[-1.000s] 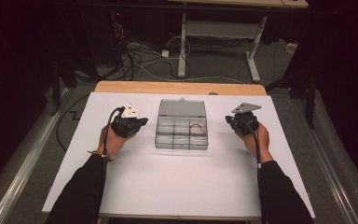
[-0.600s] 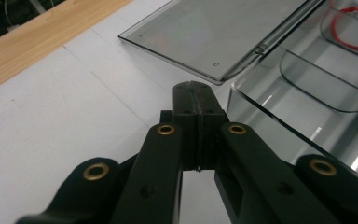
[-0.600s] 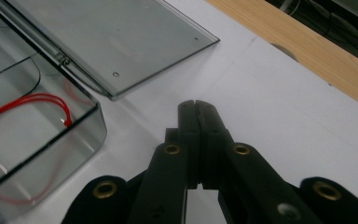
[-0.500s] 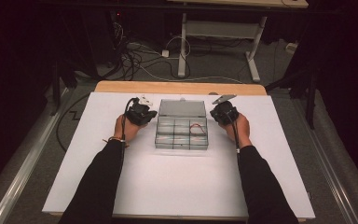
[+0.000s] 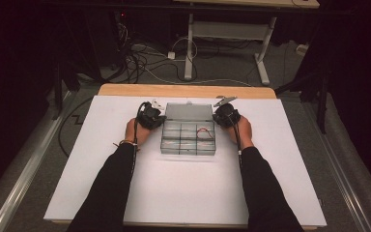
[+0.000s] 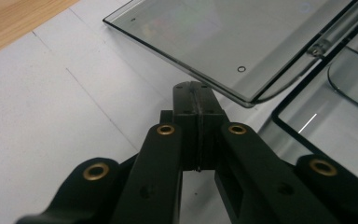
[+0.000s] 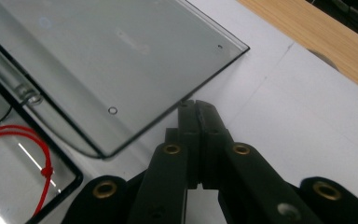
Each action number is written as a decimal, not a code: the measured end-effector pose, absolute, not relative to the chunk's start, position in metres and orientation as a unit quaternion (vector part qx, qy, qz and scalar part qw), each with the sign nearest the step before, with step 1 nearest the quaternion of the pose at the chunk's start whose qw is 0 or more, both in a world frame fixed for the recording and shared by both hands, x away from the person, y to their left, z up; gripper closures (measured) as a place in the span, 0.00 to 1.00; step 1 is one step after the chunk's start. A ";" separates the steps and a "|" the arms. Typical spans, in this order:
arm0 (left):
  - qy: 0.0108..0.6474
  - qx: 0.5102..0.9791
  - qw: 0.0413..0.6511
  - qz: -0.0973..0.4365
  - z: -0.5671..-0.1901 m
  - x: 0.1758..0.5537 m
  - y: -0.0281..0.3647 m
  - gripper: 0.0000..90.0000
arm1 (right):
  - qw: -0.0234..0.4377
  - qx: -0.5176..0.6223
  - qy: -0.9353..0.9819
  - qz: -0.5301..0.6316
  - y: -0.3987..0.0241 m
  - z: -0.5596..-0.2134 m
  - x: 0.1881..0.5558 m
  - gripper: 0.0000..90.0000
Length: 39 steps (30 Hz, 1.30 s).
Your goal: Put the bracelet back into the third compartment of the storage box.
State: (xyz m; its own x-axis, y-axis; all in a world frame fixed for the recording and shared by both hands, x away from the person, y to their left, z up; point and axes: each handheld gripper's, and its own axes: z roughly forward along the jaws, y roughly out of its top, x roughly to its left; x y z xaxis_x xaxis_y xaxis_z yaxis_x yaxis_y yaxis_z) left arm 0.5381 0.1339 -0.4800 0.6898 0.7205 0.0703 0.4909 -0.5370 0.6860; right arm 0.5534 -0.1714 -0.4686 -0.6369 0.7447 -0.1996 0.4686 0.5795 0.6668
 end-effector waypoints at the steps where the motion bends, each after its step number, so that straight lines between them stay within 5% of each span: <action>1: 0.352 0.859 0.326 0.177 -0.480 0.539 0.133 0.98 | 0.238 0.352 0.856 0.294 -0.171 -0.469 0.555 1.00; 39: 0.360 0.832 0.348 0.240 -0.465 0.539 0.130 0.98 | 0.287 0.356 0.825 0.332 -0.169 -0.454 0.551 1.00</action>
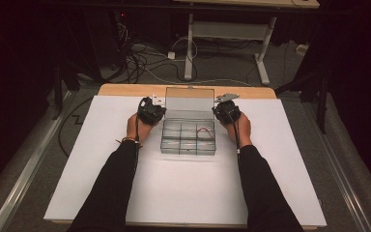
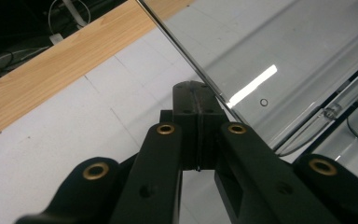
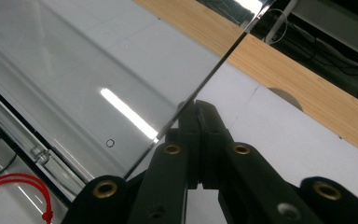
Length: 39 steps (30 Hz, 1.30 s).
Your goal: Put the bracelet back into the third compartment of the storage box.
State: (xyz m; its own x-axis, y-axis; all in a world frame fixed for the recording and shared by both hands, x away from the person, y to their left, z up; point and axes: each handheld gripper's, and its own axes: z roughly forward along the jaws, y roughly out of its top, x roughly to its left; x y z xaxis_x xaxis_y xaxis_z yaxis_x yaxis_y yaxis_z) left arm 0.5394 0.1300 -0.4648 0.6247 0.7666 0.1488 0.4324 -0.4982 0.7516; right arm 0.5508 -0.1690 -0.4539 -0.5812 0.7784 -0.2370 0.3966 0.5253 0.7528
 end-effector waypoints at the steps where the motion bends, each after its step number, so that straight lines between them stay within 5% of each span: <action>1: 0.361 0.831 0.348 0.242 -0.465 0.539 0.130 0.98 | 0.288 0.356 0.824 0.334 -0.169 -0.454 0.551 1.00; 39: 0.351 0.807 0.358 0.310 -0.421 0.529 0.122 0.98 | 0.331 0.336 0.794 0.384 -0.167 -0.418 0.533 1.00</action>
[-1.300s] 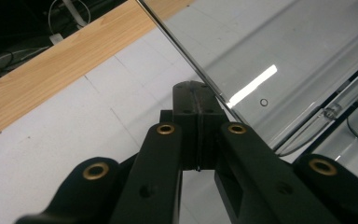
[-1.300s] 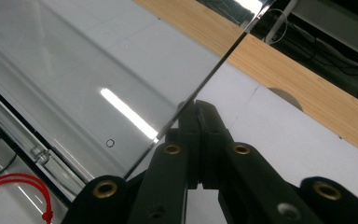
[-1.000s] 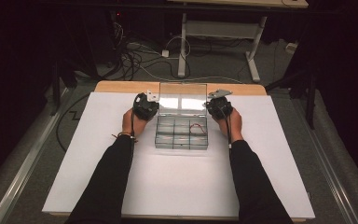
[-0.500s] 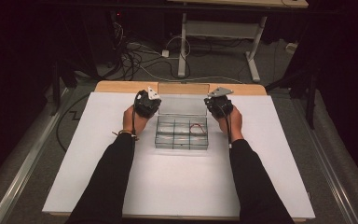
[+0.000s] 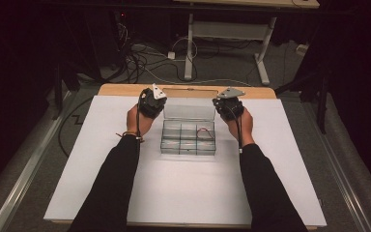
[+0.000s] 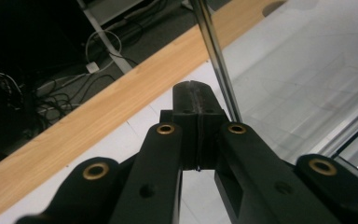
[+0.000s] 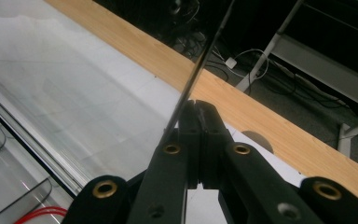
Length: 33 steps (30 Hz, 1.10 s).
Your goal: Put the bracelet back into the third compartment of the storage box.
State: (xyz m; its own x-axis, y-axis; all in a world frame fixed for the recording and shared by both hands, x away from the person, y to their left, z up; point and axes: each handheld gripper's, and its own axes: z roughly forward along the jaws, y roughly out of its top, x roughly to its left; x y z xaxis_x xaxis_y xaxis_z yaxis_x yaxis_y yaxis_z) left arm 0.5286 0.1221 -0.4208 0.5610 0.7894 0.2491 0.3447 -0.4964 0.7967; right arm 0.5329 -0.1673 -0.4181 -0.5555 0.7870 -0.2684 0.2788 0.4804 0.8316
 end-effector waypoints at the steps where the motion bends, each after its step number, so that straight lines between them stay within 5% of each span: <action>1: 0.351 0.808 0.358 0.310 -0.420 0.528 0.122 0.98 | 0.331 0.336 0.793 0.385 -0.168 -0.417 0.532 1.00; 33: 0.359 0.783 0.390 0.326 -0.406 0.516 0.124 0.98 | 0.352 0.355 0.756 0.424 -0.166 -0.399 0.517 1.00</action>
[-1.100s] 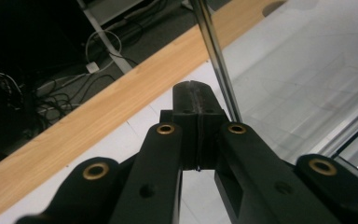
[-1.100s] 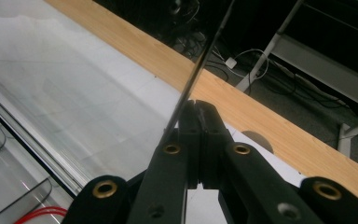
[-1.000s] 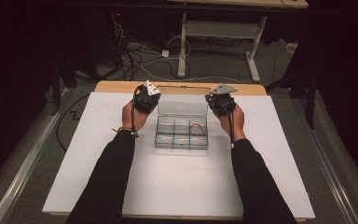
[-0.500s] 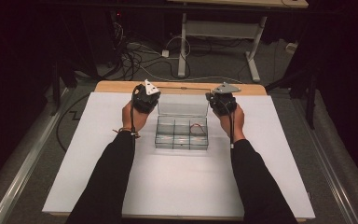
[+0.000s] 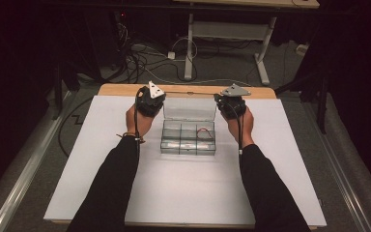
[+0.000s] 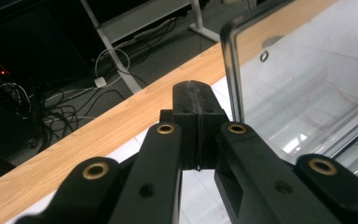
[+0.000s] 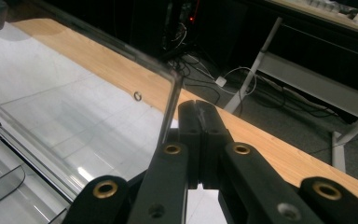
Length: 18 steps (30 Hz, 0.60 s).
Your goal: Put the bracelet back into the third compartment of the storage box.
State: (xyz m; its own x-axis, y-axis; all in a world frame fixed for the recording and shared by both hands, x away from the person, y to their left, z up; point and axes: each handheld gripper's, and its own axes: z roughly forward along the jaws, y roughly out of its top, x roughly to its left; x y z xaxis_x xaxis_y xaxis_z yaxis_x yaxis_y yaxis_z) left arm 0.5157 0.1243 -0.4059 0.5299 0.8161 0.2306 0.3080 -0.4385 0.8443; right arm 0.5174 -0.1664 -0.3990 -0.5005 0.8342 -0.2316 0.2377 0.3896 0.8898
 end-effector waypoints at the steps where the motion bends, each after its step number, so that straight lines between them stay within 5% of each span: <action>1: 0.360 0.781 0.391 0.327 -0.405 0.515 0.124 0.98 | 0.353 0.355 0.755 0.423 -0.166 -0.398 0.517 1.00; 18: 0.361 0.772 0.401 0.336 -0.399 0.502 0.125 0.98 | 0.371 0.374 0.741 0.418 -0.161 -0.392 0.501 1.00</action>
